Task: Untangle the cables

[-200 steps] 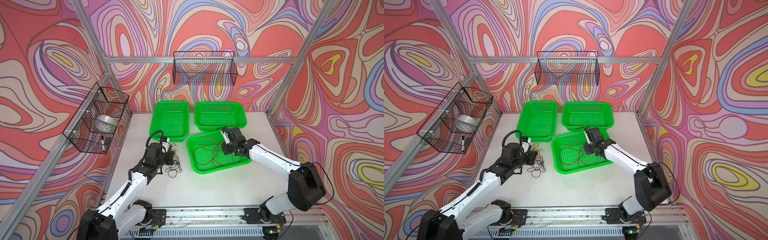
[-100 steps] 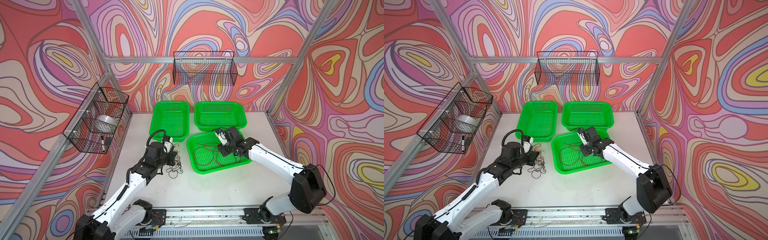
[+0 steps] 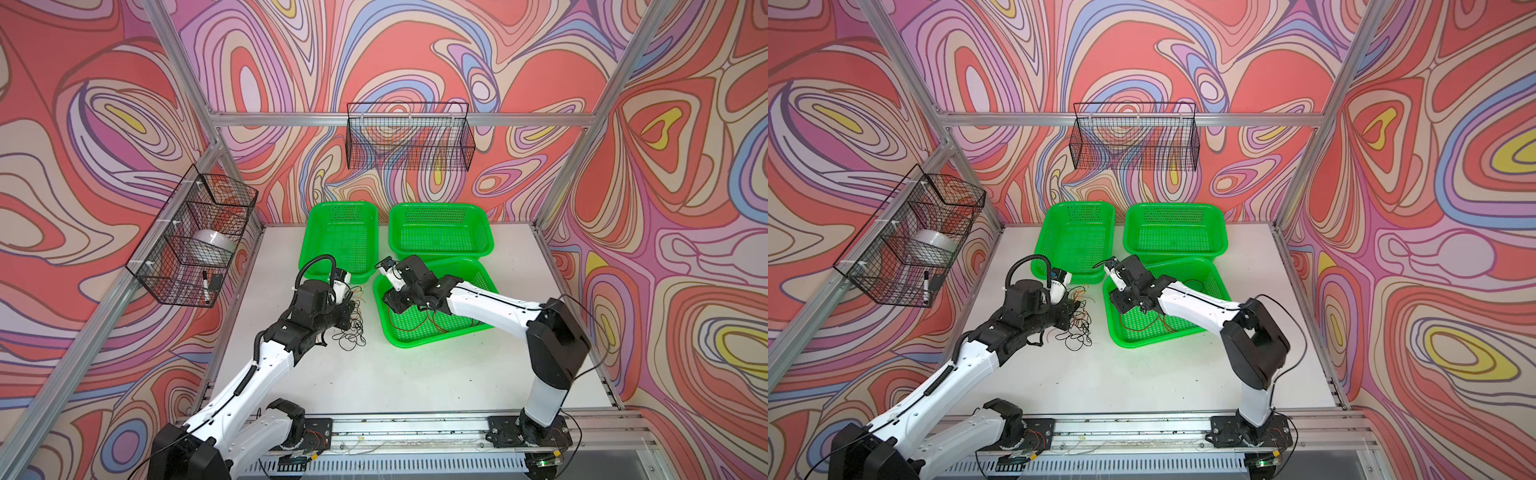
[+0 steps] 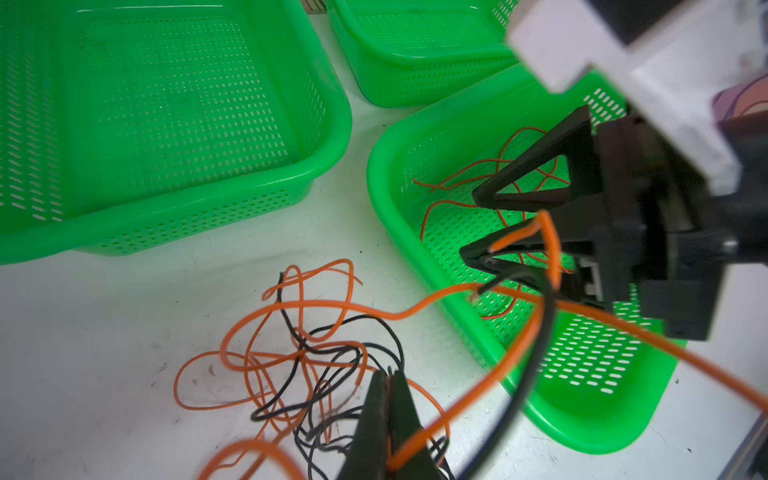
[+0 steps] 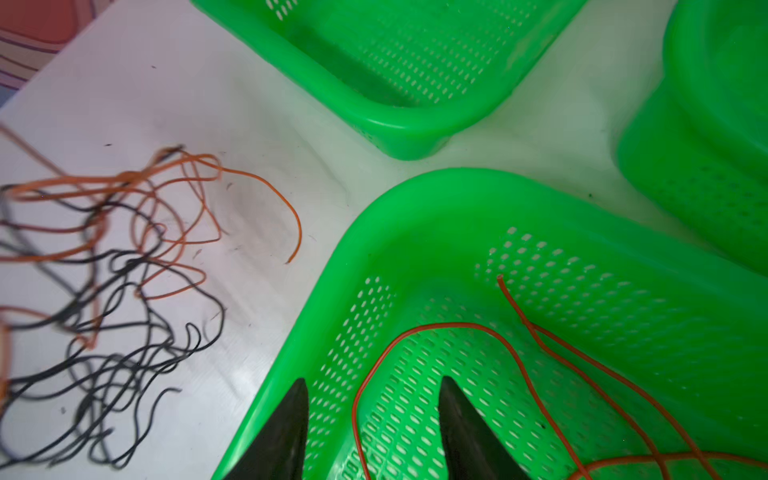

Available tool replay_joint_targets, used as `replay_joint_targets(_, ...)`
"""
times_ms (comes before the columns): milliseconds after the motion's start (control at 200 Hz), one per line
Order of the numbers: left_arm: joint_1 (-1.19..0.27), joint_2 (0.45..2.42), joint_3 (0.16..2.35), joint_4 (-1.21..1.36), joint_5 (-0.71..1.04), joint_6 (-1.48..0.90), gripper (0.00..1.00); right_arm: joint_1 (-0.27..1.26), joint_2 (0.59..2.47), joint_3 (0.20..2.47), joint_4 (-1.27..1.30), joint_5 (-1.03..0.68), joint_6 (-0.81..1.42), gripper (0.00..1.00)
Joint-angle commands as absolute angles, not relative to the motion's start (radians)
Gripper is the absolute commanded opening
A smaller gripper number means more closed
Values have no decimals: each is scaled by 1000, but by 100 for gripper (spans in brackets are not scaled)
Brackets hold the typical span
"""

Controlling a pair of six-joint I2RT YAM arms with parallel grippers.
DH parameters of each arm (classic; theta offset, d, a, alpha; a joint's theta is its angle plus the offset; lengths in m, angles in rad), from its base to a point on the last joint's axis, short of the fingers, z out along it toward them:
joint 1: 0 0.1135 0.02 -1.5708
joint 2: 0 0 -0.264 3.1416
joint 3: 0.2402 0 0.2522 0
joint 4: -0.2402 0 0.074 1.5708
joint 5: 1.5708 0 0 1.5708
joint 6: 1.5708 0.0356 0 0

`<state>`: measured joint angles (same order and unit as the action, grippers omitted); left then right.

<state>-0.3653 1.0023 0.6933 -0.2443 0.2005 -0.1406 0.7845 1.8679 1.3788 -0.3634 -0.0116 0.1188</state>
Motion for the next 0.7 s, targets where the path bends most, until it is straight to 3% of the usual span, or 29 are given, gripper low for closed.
replay_joint_targets(0, -334, 994, 714, -254, 153, -124, 1, 819, 1916, 1475, -386, 143, 237, 53)
replay_joint_targets(245, -314, 1009, 702, -212, 204, -127, 1, 835, 2016, 1594, -492, 219, 447, 55)
replay_joint_targets(396, -314, 1005, 698, -222, 197, -108, 1, 856, 1944, 1572, -422, 242, 434, 58)
replay_joint_targets(461, -310, 1006, 694, -223, 194, -94, 1, 855, 1979, 1616, -454, 218, 439, 63)
replay_joint_targets(696, -302, 999, 682, -225, 183, -97, 0, 864, 2125, 1718, -532, 177, 474, 65)
